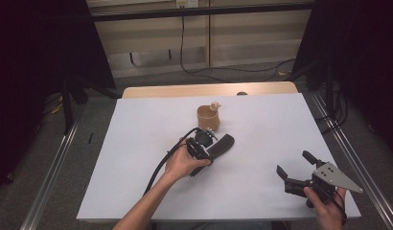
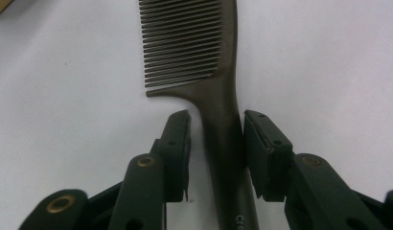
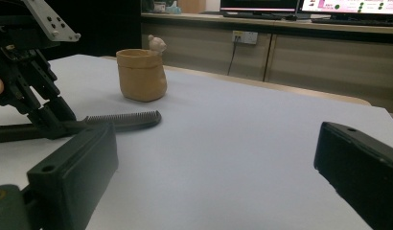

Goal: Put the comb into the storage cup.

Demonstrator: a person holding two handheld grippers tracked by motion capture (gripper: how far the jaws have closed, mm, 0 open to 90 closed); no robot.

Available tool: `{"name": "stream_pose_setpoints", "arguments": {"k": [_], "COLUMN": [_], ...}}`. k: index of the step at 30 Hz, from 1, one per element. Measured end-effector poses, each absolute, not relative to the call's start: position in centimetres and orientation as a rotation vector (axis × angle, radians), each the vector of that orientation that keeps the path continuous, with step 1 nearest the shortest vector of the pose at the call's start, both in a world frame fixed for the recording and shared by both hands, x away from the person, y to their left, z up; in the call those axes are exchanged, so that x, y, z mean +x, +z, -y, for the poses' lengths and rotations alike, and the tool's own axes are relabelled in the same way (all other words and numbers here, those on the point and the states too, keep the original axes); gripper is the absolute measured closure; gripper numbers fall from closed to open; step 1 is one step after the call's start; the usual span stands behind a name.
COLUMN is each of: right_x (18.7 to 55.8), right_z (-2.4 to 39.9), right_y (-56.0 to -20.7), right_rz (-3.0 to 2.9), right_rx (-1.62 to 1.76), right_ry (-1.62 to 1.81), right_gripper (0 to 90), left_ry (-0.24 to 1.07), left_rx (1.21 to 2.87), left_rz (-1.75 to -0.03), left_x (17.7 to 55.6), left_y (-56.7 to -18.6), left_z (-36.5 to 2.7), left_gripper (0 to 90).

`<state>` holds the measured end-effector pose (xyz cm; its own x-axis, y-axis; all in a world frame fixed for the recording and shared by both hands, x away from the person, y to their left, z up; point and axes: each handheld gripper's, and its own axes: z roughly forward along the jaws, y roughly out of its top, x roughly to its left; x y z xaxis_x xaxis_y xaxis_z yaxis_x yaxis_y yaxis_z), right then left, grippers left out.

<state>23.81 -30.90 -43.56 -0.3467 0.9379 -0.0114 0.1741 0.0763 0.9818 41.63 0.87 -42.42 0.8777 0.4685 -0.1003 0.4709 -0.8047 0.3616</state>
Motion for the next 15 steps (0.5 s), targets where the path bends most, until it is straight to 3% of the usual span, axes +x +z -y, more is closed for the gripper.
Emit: {"name": "stream_pose_setpoints", "arguments": {"k": [9,15], "right_x": [23.87,23.90], "right_z": [30.85,30.81], "right_y": [-43.62,-43.65], "right_rz": [-1.646,-1.649], "right_rx": [1.125,1.120], "right_ry": [1.334,1.334], "right_gripper": [0.6,0.6], "left_ry": [0.007,0.026], "left_rx": [2.683,2.701], "left_rz": [-0.708,-0.682], "left_x": [41.84,41.72], "left_y": [-42.41,-42.37], "left_z": [-0.80,-0.62], "left_gripper": [72.3,72.6]}}
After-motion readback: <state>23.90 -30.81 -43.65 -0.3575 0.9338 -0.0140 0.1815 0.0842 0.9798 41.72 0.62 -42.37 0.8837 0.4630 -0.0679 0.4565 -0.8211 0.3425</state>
